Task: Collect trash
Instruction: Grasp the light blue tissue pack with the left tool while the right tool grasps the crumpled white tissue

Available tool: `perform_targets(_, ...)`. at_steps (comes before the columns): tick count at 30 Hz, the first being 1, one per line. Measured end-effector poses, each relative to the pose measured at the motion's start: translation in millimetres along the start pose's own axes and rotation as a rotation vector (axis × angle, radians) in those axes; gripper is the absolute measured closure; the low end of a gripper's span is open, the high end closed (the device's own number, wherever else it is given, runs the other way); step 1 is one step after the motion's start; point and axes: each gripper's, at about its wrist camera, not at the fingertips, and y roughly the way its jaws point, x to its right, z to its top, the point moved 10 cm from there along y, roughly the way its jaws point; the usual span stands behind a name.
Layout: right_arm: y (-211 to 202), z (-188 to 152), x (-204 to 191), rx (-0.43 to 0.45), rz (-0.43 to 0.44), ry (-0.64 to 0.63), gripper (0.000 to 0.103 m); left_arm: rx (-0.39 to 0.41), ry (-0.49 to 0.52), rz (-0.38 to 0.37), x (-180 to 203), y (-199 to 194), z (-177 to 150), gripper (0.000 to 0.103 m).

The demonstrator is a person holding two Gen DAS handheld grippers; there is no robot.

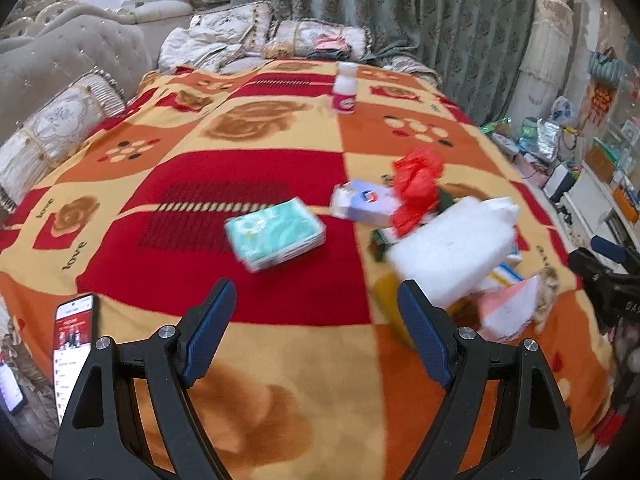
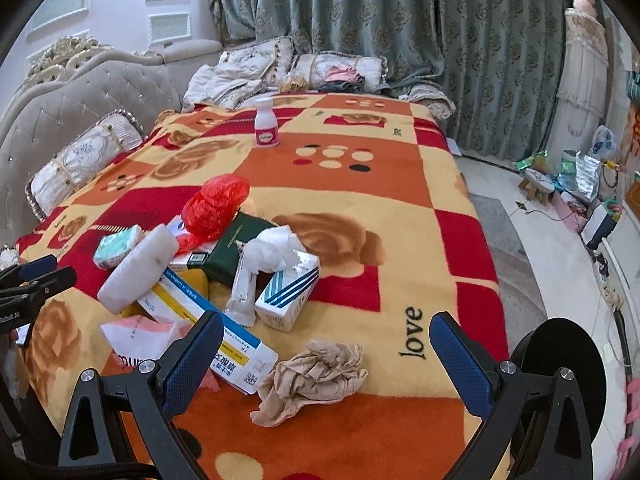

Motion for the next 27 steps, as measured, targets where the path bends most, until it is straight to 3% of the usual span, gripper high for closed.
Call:
perform_targets(11,29,27,-10,0.001,0.066,-0.025,0.001,0.001,-0.024,0.051,-35,25,17,0.021)
perform_targets(17,56,41,-19,-0.018,0.106,-0.046,0.006,-0.013,-0.089,0.054,-56,47,31,0.021)
perform_targets(24,87,42,-36,-0.073,0.139,-0.094,0.027,-0.054,-0.118,0.055,-61,82,37,0.021)
perform_targets(27,97,40,-40,-0.088,0.137,-0.112,0.041,-0.077,-0.111,0.056,-59,96,36,0.021)
